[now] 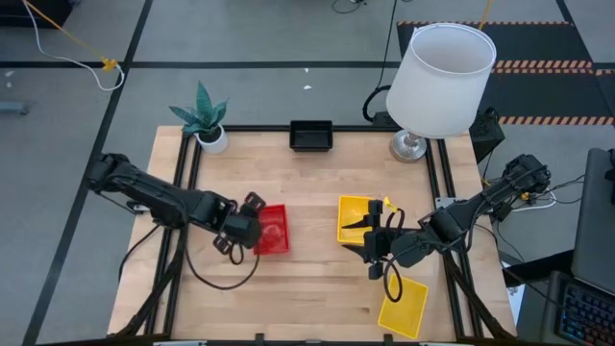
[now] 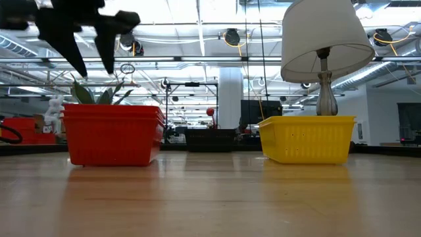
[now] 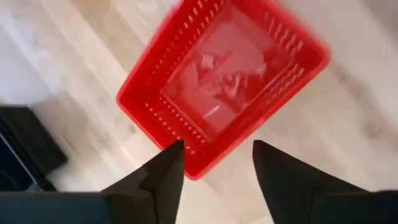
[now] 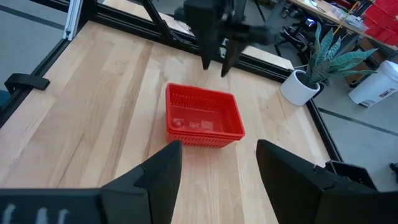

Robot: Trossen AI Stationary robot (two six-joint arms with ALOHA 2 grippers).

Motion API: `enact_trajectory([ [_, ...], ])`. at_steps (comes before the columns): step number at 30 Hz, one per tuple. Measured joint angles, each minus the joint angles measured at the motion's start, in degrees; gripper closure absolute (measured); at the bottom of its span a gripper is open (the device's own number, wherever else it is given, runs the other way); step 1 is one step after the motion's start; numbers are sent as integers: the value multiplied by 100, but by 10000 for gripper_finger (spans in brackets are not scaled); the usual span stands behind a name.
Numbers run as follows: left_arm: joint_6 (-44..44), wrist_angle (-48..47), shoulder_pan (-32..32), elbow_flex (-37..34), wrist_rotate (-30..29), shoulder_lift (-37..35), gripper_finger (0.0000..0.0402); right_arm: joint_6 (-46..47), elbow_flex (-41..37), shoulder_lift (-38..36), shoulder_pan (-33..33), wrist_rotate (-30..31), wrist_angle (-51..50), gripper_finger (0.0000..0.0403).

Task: Stack baskets by color
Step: Stack the bottom red basket on the stacked top red baskets

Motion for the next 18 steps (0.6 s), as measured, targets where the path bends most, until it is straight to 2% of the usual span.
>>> enact_trajectory([
  [4, -1269, 134, -153, 9, 489, -204, 252, 0, 0, 0, 0, 0, 2, 200],
  [7, -2269, 627, -306, -13, 963, -229, 287, 13, 0, 0, 0, -1, 2, 200],
  [9, -2813, 805, -533, -78, 1039, -194, 312, 15, 0, 0, 0, 0, 7, 200],
  [15, -3473, 1411, -1183, -348, 968, 120, 389, 17, 0, 0, 0, 0, 13, 200],
  [18, -3752, 1963, -1307, -613, 926, 241, 394, 11, 0, 0, 0, 0, 48, 200],
])
